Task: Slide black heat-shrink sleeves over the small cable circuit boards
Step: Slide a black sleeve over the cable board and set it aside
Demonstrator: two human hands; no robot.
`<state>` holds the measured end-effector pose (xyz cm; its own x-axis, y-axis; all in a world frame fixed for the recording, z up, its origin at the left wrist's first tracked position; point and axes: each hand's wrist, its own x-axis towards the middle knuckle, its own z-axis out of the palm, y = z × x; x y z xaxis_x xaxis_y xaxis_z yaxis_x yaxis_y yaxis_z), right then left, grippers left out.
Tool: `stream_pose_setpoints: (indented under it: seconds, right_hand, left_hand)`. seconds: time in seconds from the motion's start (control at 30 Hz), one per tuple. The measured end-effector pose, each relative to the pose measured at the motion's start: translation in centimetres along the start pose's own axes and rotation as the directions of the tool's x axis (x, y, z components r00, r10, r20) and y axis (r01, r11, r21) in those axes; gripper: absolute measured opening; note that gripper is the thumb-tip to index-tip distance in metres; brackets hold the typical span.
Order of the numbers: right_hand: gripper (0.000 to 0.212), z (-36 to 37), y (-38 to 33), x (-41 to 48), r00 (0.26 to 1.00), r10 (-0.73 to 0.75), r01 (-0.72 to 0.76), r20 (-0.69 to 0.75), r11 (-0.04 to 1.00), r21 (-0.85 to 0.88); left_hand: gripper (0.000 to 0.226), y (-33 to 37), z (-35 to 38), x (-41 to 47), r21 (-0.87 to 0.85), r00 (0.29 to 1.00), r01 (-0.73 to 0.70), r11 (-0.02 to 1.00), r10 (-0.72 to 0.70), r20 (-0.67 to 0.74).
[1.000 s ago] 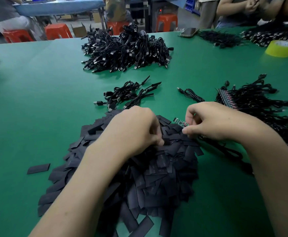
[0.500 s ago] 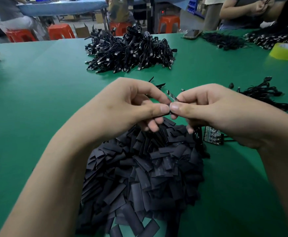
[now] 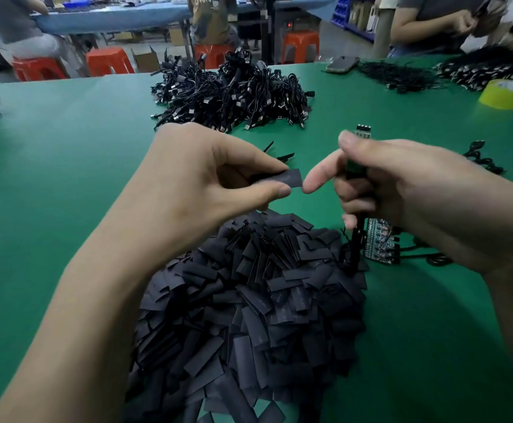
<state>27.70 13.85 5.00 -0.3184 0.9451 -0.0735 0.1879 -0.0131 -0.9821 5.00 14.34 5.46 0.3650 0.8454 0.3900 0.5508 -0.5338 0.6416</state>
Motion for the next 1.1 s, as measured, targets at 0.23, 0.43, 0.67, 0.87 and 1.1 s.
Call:
stream_pose_setpoints:
  seconds: [0.23,0.43,0.67,0.87,1.1]
  right_hand:
    - [0.083,-0.1,-0.4,0.0,0.994,0.033,-0.038,0.1,0.998,0.052]
    - [0.049,0.3,0.3,0.2,0.999,0.009,-0.013,-0.051,0.997,-0.078]
    - [0.034,0.6,0.3,-0.1,0.997,-0.038,0.02,-0.065,0.963,-0.269]
    - [0.037,0.9,0.1,0.1,0.994,-0.06,0.032,-0.096,0.962,-0.272]
    - [0.034,1.2,0.1,0.0,0.974,-0.107,0.037,-0.2,0.945,-0.324]
  left_hand:
    - [0.026,-0.6,-0.8,-0.1,-0.034,1.0,-0.006,0.999,0.006,0.019]
    - [0.021,-0.8,-0.7,-0.1,-0.055,0.999,-0.025,0.998,0.027,0.031]
    - [0.02,-0.6,-0.5,-0.2,-0.136,0.998,-0.032,0.99,0.04,0.055]
    - [0.024,-0.3,-0.4,-0.1,-0.125,0.995,-0.043,0.991,0.054,0.088]
    - [0.022,-0.2,-0.1,-0.1,-0.135,0.994,-0.024,0.991,0.038,0.104]
